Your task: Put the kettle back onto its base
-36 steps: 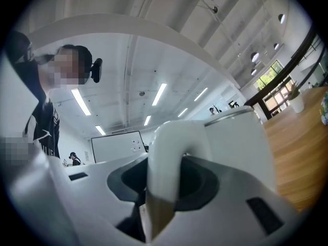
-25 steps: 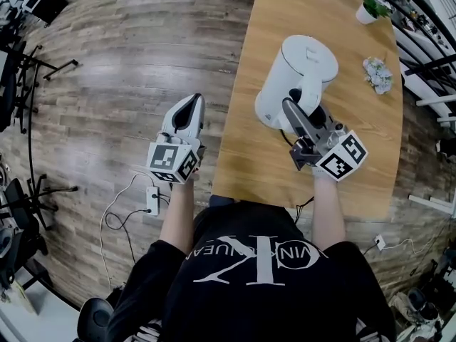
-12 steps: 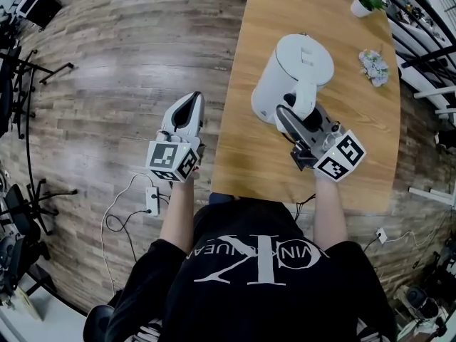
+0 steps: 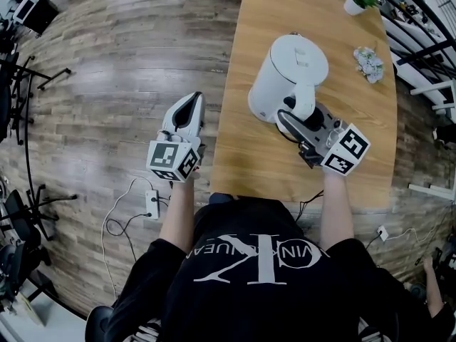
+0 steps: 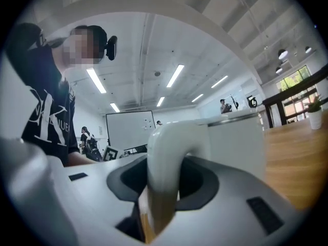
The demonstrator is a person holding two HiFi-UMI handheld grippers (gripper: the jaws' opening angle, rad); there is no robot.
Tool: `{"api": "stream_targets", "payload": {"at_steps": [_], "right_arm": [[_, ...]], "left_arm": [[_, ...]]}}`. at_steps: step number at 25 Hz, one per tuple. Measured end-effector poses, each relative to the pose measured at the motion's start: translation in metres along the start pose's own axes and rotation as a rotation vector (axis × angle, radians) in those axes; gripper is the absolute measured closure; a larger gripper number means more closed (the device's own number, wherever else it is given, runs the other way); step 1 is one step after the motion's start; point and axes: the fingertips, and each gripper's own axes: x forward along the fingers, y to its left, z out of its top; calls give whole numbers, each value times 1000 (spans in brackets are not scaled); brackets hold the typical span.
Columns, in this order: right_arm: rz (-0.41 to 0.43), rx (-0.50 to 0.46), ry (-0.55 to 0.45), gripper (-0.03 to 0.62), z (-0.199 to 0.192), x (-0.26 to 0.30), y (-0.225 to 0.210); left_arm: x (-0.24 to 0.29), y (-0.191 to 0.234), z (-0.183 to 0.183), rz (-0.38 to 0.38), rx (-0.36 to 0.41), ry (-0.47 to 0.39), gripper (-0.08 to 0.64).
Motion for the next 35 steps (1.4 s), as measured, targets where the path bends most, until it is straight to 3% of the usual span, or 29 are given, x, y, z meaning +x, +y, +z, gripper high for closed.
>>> {"api": "stream_targets", "payload": {"at_steps": [6, 18, 27, 35], "right_arm": [[85, -96, 175, 454, -23, -5, 13], [2, -87, 134, 453, -31, -8, 14], [-113, -36, 59, 453, -32, -10, 9], [-193, 36, 117, 453, -70, -24, 5]], "left_arm": [[-8, 1, 2, 7, 5, 0, 549], [-12, -3, 5, -11, 13, 3, 549], [-19, -4, 7, -23, 19, 5, 549], [-28, -7, 6, -40, 23, 14, 549]]}}
